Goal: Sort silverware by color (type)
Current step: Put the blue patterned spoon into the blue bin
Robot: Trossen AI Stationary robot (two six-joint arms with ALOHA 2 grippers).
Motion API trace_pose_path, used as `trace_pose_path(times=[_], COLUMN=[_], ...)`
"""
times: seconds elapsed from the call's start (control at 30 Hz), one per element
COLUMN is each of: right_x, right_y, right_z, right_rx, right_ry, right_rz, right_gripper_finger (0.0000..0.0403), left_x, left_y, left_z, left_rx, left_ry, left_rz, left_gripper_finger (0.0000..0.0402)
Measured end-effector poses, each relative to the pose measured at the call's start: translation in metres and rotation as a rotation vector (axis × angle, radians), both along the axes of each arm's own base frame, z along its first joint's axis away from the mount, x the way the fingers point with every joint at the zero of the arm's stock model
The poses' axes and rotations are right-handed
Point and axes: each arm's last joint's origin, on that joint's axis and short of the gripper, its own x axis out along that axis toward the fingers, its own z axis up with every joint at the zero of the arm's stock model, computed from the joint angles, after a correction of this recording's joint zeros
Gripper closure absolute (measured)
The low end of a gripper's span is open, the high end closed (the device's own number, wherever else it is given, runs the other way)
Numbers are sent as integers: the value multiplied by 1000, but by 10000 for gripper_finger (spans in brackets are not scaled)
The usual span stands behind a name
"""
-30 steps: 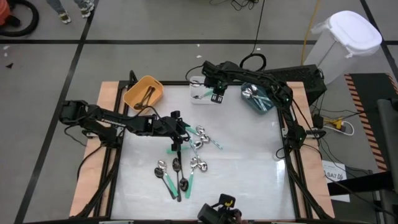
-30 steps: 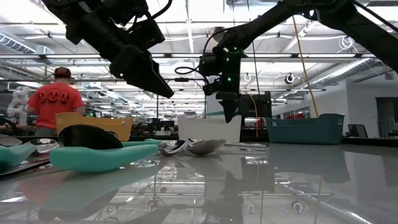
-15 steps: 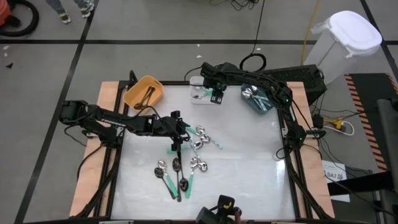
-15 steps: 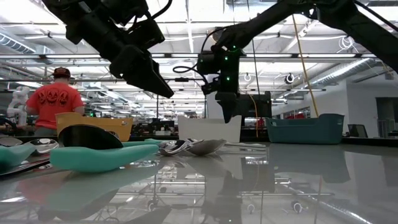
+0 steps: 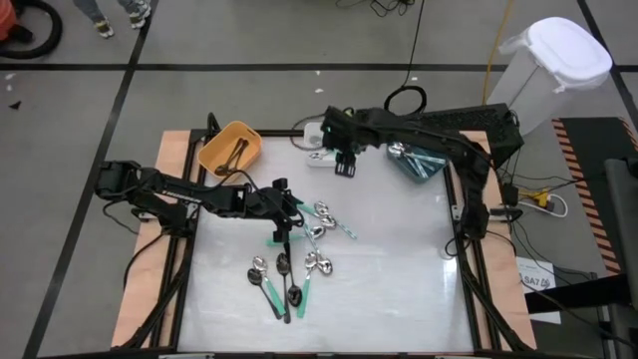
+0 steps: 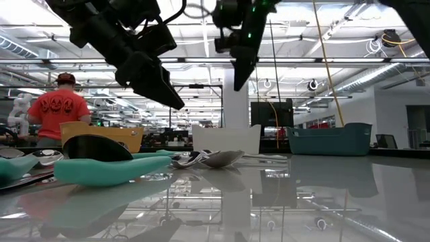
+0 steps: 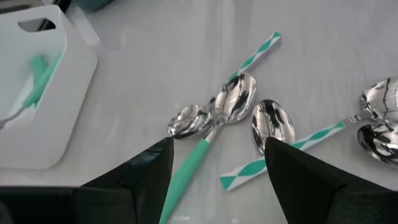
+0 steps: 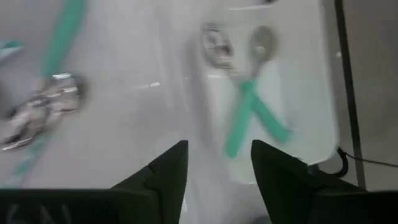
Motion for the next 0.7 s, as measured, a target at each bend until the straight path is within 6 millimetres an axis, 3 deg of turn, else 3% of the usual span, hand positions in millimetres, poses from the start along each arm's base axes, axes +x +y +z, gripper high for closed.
trace_pose_path(times=[0.17,0.4,0.53,0.7], right_x=[-6,-31,-46,-57], right_y=[54,124,152,171], right_z=[-14,-65,-91,-118], right_rx=[26,64,98,136], right_ry=[8,-139,-240,-284], right_rz=[70,100,110,97], right_gripper_finger=[234,234,234,234], left_x=[-1,-1,-1,-1], left_y=[-2,-13,-19,-25], left_z=[-1,-1,-1,-1], left_rx=[-24,-41,-65,-124], left_ry=[9,7,3,-12], left_rz=[15,-15,-14,10], left_gripper_finger=[149,149,149,149])
